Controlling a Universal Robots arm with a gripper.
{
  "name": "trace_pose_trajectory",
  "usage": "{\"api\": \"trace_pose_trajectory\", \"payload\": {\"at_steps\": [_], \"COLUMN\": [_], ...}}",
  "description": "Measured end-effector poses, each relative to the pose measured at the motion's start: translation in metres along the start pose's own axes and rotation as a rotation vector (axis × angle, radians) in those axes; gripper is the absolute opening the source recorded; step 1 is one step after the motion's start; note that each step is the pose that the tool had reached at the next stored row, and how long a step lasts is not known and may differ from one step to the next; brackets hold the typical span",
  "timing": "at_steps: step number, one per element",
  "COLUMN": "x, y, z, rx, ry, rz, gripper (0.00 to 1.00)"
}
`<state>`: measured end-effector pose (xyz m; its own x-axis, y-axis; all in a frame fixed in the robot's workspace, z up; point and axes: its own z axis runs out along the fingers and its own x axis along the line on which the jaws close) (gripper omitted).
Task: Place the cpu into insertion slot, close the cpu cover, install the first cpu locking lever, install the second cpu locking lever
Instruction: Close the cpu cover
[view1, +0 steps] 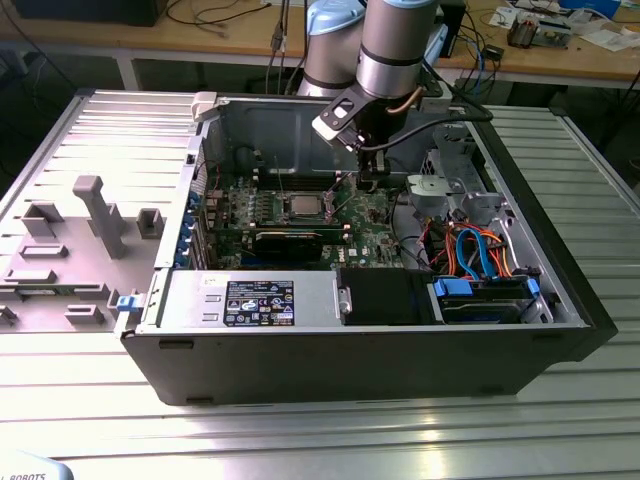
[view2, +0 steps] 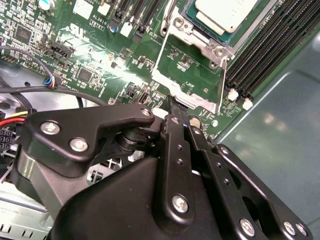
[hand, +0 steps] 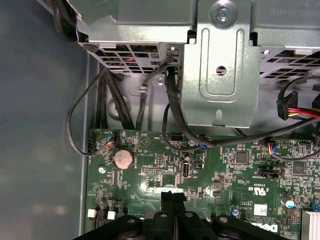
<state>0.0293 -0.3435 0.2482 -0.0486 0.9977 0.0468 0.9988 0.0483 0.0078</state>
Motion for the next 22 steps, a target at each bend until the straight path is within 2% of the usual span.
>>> {"api": "trace_pose_trajectory", "payload": {"at_steps": [8,17,22], "x": [0.0004,0.0004,0.0006], "y": [-0.0093,-0.0096,-0.0117], "z": [-0.0001,-0.0001,-0.0001], "rx": [0.0,0.0,0.0], "ry": [-0.0001,-0.0001,-0.0001], "rz": [0.0,0.0,0.0], "gripper": [0.11,0.11,0.11]}}
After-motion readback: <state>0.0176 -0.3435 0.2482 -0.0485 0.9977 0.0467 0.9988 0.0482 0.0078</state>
